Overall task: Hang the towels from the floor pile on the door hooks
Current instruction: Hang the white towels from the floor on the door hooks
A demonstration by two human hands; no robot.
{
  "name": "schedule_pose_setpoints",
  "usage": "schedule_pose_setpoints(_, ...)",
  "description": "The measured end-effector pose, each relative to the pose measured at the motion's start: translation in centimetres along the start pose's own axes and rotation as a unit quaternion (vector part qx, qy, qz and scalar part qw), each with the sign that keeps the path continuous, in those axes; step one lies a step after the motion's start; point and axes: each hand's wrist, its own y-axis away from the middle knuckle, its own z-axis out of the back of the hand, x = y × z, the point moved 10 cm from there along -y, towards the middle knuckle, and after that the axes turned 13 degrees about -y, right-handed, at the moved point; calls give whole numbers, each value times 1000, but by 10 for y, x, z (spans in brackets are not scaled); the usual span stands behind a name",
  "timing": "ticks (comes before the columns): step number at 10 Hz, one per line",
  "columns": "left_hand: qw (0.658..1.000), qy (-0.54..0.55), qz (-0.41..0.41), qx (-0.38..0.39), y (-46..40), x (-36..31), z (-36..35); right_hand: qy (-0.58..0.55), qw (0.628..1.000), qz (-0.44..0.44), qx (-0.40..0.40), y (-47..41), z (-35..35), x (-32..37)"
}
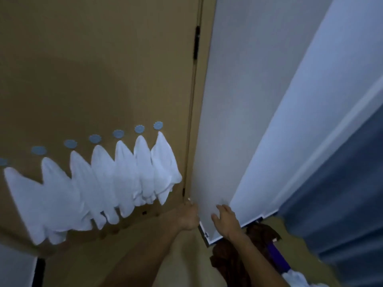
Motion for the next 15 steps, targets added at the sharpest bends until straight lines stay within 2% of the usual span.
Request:
schedule_pose_setpoints(2, 988, -57, -122, 71, 25, -170, -46, -62, 992, -90, -65, 95, 59, -159)
schedule_pose_setpoints(4, 960, -76, -237, 127, 85, -365, -131, -125, 955, -227, -142, 256, 108, -353)
schedule_pose_setpoints(6, 922, -134, -327, 159, 150, -492, -221, -135, 922, -336, -139, 381, 118, -487)
schedule_pose_setpoints(7, 911, -158, -348, 158, 160, -524, -243, -147, 912, -358, -135, 411, 119, -513)
schedule_pose_setpoints(8, 906, -175, -351, 158, 134, -540, -283, -162, 905, -367, -140, 427, 119, -536)
schedule_pose_setpoints(9, 906, -209, -313, 195, 105, -544, -316, -165, 901, -378, -136, 435, 121, -560)
schedule_pose_setpoints(10, 905, -220, -299, 207, 106, -565, -305, -166, 898, -386, -131, 432, 131, -591)
schedule_pose_setpoints(13, 892, -221, -286, 269, 64, -646, -335, -191, 889, -408, -83, 395, 171, -686)
schedule_pose_setpoints(15, 901, -190, -271, 279, 39, -684, -343, -192, 890, -411, -47, 374, 198, -729)
